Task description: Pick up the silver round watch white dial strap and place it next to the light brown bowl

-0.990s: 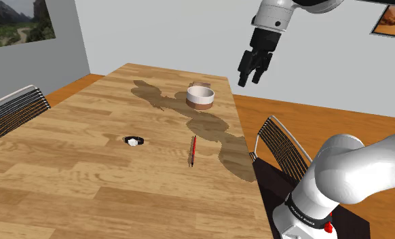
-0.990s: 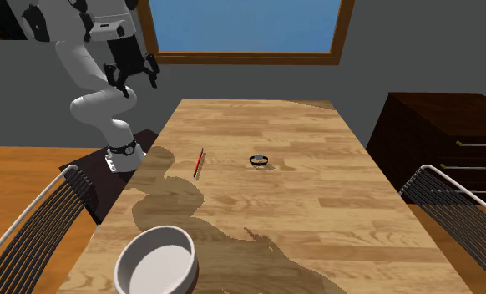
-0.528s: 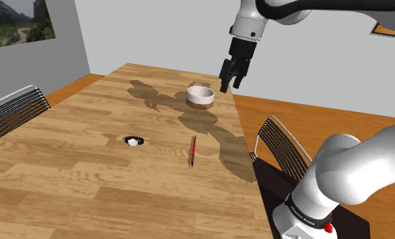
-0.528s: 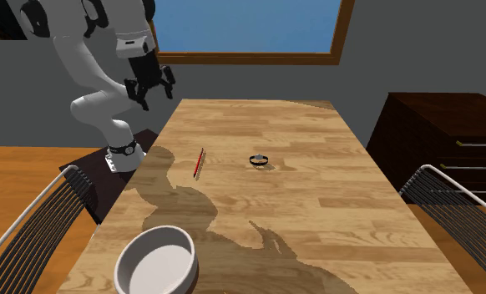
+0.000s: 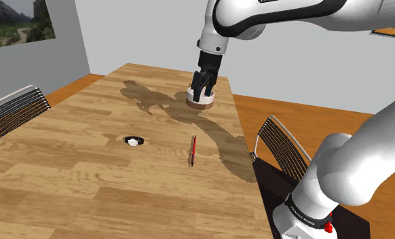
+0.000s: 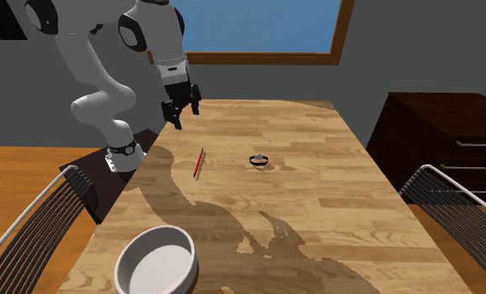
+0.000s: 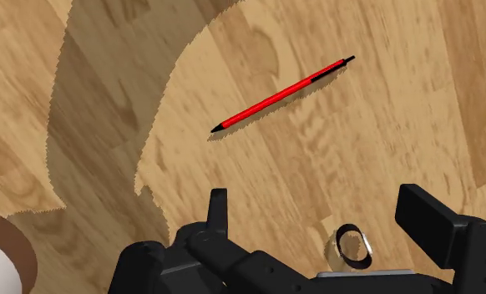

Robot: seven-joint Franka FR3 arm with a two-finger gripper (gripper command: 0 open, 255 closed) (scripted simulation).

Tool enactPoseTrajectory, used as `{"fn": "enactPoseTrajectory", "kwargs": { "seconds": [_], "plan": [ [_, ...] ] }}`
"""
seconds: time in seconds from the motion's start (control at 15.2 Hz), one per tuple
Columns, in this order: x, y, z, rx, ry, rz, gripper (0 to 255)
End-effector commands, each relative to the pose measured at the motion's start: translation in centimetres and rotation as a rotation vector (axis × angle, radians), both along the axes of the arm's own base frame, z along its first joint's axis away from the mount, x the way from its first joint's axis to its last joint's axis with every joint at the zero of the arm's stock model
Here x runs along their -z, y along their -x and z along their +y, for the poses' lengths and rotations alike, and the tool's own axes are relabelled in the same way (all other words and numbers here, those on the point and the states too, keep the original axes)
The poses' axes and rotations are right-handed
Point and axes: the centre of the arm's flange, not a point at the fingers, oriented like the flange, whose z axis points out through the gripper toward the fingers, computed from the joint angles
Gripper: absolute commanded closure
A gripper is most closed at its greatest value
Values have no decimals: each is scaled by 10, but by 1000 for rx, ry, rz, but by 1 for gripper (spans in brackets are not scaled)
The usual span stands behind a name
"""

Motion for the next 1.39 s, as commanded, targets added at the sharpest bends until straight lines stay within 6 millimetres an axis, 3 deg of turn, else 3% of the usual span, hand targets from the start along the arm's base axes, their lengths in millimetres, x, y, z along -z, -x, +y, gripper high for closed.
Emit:
{"fn": "enactPoseTrajectory", "kwargs": {
  "seconds": [0.0,0.66,1.32],
  "plan": [
    [12,-18,14,-43,-8,4,0],
    [80,-107,90,-250,-44,26,0],
    [145,-176,184,-457,-80,47,0]
  ]
}}
